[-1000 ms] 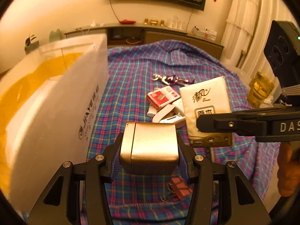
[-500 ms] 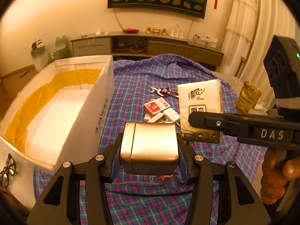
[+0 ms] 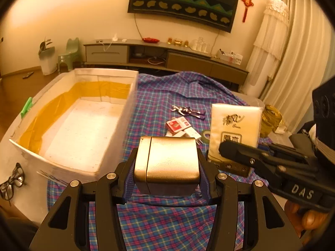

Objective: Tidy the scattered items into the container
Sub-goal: 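Carry the gold box and milk carton with both tools over the cardboard box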

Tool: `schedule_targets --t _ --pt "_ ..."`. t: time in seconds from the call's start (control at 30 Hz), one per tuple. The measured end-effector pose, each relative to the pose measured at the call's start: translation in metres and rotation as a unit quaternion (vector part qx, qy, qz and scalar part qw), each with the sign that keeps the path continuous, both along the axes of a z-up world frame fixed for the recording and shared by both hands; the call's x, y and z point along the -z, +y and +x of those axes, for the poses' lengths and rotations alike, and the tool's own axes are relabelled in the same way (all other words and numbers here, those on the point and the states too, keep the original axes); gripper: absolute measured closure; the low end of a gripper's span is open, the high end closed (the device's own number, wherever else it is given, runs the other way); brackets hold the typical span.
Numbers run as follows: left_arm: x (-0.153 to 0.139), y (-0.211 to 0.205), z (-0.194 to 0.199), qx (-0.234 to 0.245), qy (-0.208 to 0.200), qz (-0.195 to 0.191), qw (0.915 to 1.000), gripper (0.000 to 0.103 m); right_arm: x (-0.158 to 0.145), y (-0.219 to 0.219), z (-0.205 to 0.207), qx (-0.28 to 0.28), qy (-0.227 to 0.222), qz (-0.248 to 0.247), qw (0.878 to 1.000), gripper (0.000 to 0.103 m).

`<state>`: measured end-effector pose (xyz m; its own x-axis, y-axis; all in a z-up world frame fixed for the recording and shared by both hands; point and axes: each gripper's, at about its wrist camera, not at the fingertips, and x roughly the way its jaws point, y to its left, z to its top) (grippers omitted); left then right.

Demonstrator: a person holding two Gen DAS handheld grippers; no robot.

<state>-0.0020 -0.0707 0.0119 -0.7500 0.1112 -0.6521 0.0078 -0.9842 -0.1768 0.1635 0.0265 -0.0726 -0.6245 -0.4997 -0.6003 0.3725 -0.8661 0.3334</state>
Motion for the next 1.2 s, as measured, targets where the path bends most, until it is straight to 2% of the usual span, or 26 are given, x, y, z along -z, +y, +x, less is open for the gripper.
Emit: schedule_targets --t 0.43,0.73,1.2 --pt "-0.017 -0.029 0.002 0.003 0.021 0.026 0.9994 0.050 -0.017 -0.032 0.001 -0.006 0.000 0.014 1.000 0.079" --pt "-0.021 -0.072 -0.012 -0.010 0.016 0.073 0.9971 0.050 -0.036 -0.051 -0.015 -0.006 -0.001 0.024 1.000 0.079" --pt "-0.044 -0.112 -0.064 -0.002 0.027 0.093 0.9953 0.050 -0.053 -0.071 -0.052 -0.001 -0.014 0.035 0.999 0.079"
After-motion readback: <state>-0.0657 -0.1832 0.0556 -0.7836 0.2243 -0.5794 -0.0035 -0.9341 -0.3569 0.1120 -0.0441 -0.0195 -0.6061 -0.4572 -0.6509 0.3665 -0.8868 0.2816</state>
